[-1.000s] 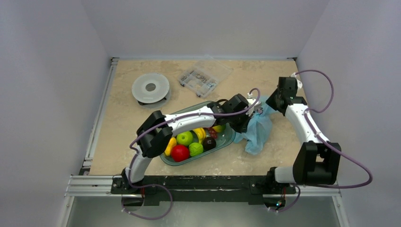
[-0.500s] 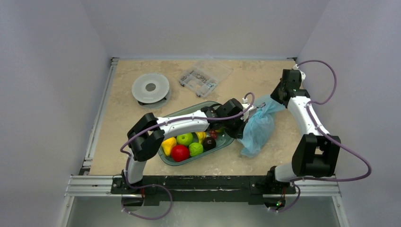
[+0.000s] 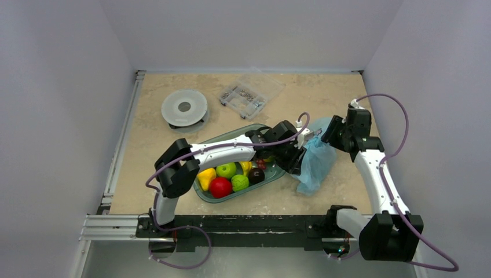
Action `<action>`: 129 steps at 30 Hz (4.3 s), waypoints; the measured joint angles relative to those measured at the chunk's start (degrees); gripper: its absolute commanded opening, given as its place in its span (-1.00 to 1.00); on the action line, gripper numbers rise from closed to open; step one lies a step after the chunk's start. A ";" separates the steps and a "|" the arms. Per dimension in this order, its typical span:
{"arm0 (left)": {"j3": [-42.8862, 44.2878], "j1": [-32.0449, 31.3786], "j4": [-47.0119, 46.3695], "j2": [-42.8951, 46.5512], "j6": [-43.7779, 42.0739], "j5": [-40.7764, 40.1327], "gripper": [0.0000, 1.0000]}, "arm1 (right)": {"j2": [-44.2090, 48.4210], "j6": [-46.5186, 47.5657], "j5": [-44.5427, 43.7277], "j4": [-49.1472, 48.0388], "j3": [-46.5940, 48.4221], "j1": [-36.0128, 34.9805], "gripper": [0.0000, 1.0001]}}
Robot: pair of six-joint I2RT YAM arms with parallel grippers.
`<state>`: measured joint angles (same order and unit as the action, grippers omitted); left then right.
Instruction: Take the fake fruits out of the plastic bag
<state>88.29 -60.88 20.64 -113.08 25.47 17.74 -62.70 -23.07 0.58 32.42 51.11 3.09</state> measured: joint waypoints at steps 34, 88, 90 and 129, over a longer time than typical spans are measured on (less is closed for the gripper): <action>27.30 5.57 5.60 -15.80 3.10 -4.48 -0.08 | -0.68 2.38 5.31 -3.56 -2.91 -0.15 -0.18; -1.90 -2.47 -5.44 8.15 8.50 -2.10 -0.45 | -4.48 -3.32 -11.26 -1.38 5.38 -1.29 -1.00; -1.81 -2.64 -4.57 8.68 8.13 -1.86 -0.28 | -4.48 -2.78 -11.13 -1.55 5.44 -1.27 -1.00; 25.51 0.70 11.82 -7.37 -2.67 -9.60 -1.00 | -0.42 0.33 -5.42 -3.19 2.78 -1.22 -1.00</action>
<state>113.80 -60.18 32.47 -120.44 22.81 8.14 -63.11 -22.74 -4.84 29.23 53.89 1.87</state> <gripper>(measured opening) 0.024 0.005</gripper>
